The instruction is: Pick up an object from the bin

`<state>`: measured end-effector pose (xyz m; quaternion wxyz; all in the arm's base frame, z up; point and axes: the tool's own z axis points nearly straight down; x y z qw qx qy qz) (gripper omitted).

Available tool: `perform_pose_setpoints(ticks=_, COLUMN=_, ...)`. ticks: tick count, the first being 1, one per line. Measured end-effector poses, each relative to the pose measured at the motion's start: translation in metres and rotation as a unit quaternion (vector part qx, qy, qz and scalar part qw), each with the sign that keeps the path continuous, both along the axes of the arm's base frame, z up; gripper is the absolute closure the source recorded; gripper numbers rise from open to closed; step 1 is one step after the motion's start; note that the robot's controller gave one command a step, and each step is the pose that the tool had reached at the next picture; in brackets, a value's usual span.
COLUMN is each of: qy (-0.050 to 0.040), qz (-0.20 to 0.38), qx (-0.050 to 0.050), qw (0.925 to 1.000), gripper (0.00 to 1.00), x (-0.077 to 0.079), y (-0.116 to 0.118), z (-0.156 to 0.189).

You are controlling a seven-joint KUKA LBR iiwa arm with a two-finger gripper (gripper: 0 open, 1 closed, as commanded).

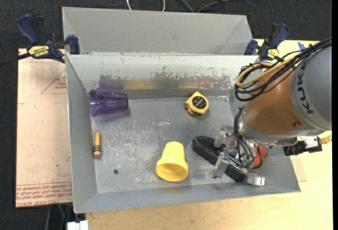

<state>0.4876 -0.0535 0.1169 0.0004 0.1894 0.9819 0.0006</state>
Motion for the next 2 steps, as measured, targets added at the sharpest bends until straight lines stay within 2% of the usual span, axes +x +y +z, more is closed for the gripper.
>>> perform_pose_setpoints(ticks=1, qy=-0.0145, qz=0.023, qx=-0.002, qw=0.9996, gripper=0.00, x=-0.0014, y=-0.0038, z=-0.0444)
perform_pose_setpoints(ticks=2, qy=-0.0217, qz=-0.107, qx=0.000, qw=0.9940, gripper=1.00, x=0.0032, y=-0.0089, z=-0.0404)
